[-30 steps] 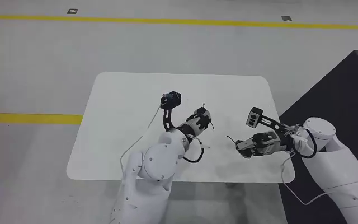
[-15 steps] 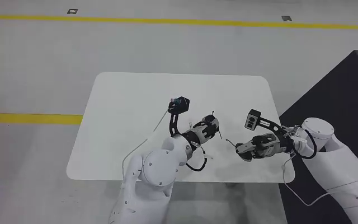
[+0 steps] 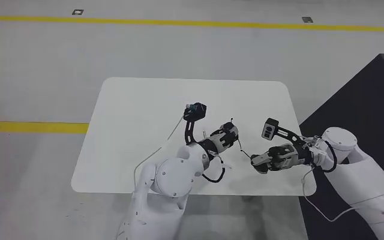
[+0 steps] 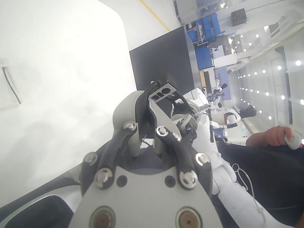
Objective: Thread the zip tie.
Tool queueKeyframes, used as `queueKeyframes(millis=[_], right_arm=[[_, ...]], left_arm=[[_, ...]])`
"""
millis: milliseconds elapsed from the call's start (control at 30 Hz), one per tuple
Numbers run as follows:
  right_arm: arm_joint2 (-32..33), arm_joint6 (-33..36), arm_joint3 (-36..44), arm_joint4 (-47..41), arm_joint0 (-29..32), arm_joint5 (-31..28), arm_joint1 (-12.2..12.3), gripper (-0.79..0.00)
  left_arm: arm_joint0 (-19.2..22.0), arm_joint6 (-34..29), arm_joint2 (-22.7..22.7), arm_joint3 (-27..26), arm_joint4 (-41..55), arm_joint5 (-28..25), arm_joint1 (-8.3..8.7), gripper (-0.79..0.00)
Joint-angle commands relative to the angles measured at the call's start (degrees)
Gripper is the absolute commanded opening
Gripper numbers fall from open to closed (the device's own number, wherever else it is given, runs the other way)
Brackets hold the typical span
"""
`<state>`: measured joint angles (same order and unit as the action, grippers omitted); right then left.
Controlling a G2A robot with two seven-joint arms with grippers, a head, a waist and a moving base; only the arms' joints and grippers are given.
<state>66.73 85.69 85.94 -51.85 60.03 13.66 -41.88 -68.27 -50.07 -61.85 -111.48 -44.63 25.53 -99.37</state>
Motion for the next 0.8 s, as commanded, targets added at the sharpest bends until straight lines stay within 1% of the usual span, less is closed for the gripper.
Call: queueKeyframes(millis=[0,467,767], right_arm=[[0.29,-0.05,0.52,0.38,0.37,0.05,0.04,-0.785],[2.15,0.49,0.86,0.54,1.36,0.65,0.04,-0.785],[2.77,0.84,0.78,0.79,1.25,1.11,0.03,-0.785]], left_arm=[[0.10,-0.09,0.34,0.21,-0.01,0.12,0.14,-0.785],[0.95,-0.10,0.24,1.09,1.40,1.32,1.04,-0.785],[0.55,-0.16,0.57,0.07,2.18,1.25,1.70,-0.785]])
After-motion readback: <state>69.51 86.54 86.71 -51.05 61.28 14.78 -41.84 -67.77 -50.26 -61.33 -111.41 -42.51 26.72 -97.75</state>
